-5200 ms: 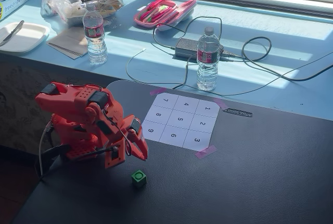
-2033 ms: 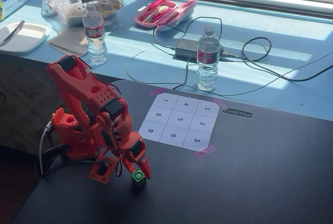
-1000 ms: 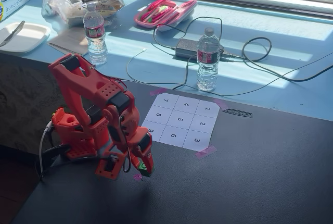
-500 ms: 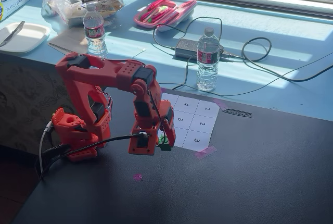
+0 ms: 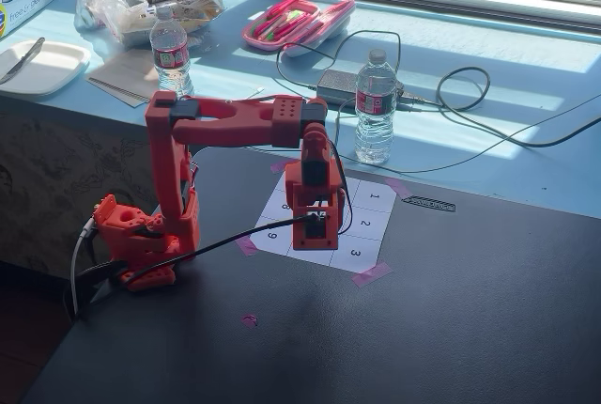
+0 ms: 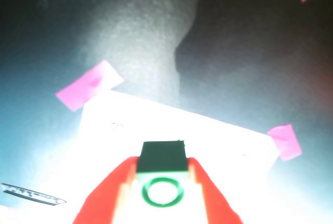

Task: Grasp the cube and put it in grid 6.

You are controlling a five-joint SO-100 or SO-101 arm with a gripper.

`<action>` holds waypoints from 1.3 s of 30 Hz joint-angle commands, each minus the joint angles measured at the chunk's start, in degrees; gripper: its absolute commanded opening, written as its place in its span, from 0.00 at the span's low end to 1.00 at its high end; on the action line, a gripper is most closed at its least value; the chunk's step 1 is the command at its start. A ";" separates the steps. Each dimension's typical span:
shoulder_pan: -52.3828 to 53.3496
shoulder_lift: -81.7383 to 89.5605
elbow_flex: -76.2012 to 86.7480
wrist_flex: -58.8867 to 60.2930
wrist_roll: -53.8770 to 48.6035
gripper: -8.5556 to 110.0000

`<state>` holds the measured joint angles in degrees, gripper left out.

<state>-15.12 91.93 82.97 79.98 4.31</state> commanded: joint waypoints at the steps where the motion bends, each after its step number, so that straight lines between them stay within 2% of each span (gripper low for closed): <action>1: -3.43 -2.46 -4.66 0.18 1.05 0.07; 10: -12.48 -10.28 -5.89 -1.67 2.55 0.07; 26: -10.46 -10.11 -2.29 -3.87 1.05 0.08; 35: -10.02 -9.40 0.62 -3.60 -0.26 0.17; 39: -9.76 -8.53 0.62 -2.64 -0.97 0.24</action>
<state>-25.14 79.72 83.85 76.55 3.87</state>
